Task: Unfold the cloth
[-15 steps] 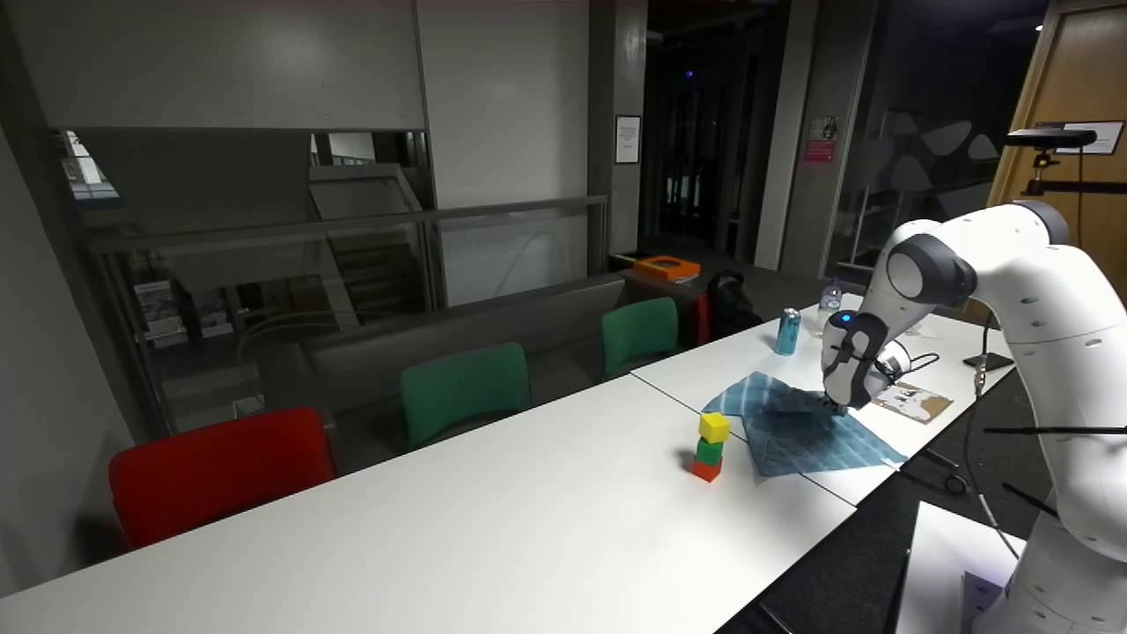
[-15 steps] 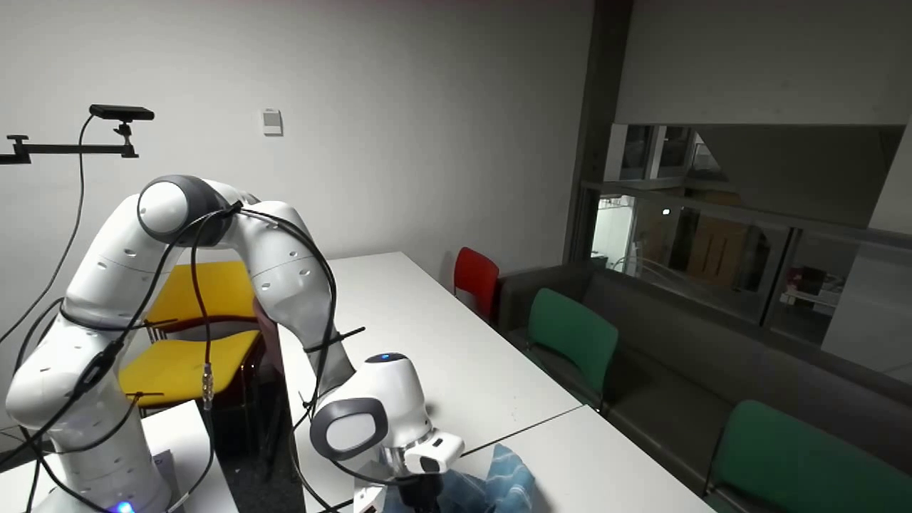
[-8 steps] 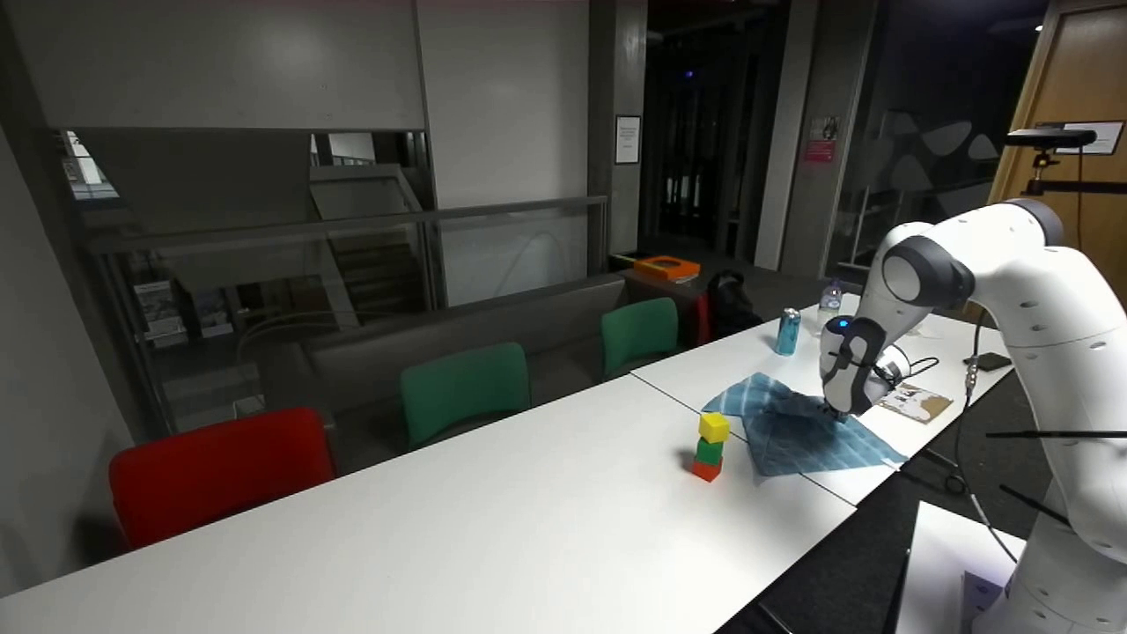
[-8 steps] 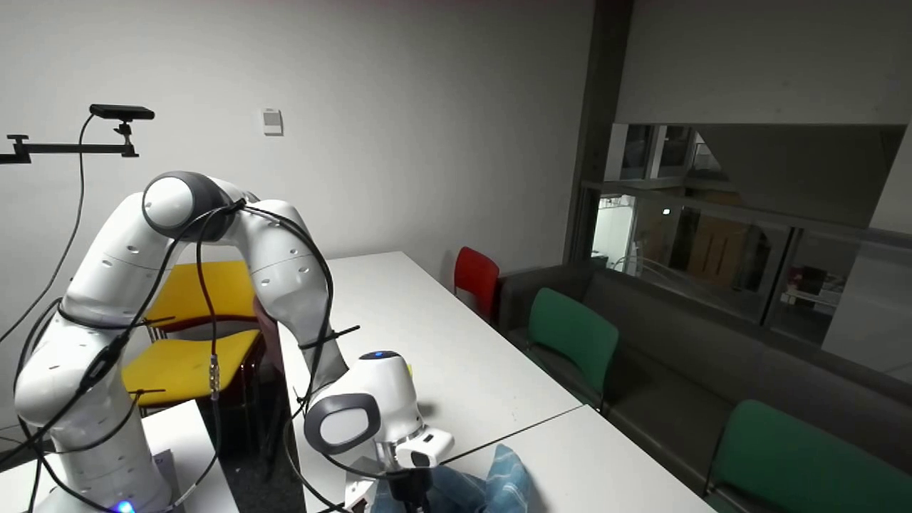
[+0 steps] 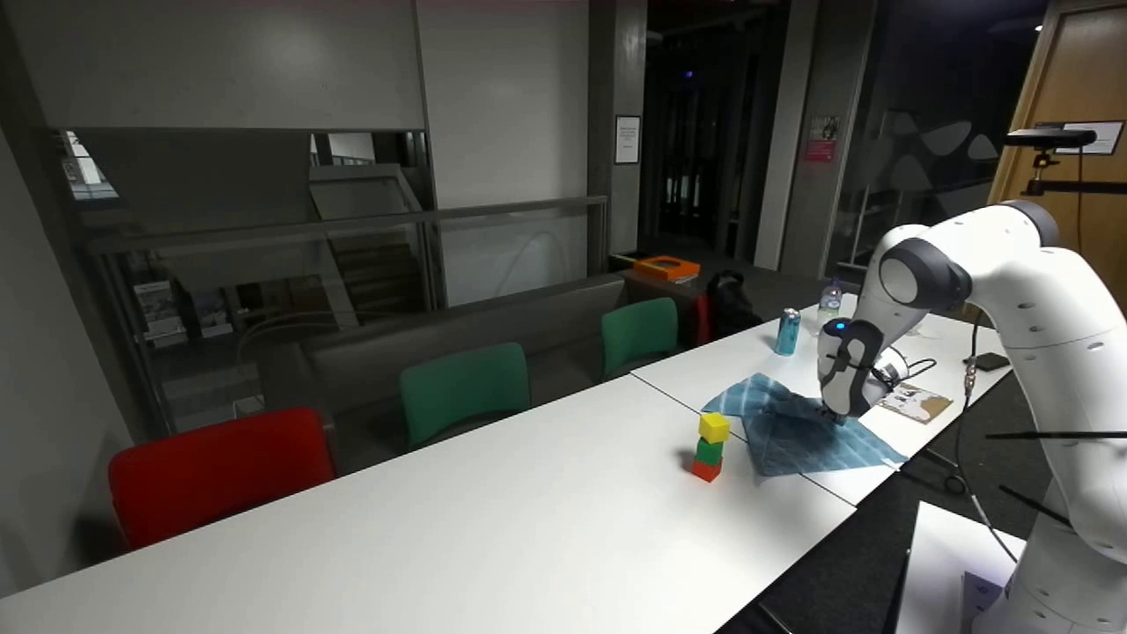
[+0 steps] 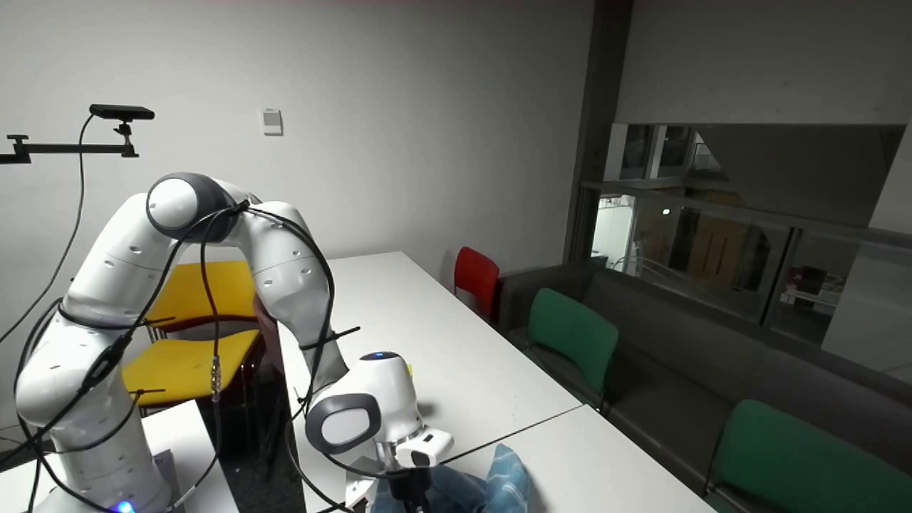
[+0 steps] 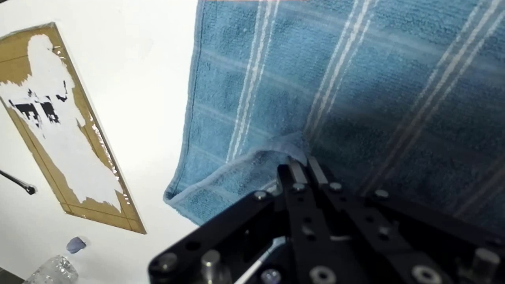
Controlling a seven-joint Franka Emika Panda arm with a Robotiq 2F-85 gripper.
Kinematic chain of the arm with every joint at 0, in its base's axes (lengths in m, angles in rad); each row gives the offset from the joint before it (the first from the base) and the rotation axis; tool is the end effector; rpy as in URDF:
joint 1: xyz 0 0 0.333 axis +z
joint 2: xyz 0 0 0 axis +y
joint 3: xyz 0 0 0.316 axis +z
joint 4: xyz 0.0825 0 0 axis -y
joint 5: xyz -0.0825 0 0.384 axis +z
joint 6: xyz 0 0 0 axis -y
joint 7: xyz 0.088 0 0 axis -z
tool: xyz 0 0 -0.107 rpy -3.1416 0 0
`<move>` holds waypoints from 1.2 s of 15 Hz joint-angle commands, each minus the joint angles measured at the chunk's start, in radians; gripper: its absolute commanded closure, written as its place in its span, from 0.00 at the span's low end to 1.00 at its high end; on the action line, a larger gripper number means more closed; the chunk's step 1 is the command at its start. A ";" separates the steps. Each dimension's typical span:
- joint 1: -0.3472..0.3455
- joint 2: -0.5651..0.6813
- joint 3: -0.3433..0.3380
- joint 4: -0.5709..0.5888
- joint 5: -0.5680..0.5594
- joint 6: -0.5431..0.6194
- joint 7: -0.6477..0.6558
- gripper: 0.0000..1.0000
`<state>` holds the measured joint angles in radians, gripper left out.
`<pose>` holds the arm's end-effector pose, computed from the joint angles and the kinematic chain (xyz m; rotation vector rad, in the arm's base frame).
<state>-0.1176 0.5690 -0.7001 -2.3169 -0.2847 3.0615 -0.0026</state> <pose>0.3780 -0.3880 0.1760 2.6185 -0.5291 0.0961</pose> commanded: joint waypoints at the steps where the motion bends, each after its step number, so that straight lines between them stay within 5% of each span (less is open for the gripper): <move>1: 0.061 0.024 -0.023 -0.004 0.019 -0.004 0.011 0.99; 6: 0.117 0.024 -0.053 -0.033 0.028 0.004 0.027 0.99; 14: 0.349 0.039 -0.317 -0.240 0.093 0.159 0.115 0.99; 18: 0.440 0.059 -0.379 -0.344 0.225 0.256 0.083 0.99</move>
<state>0.2424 0.6108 -1.0217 -2.5774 -0.1438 3.2329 0.0932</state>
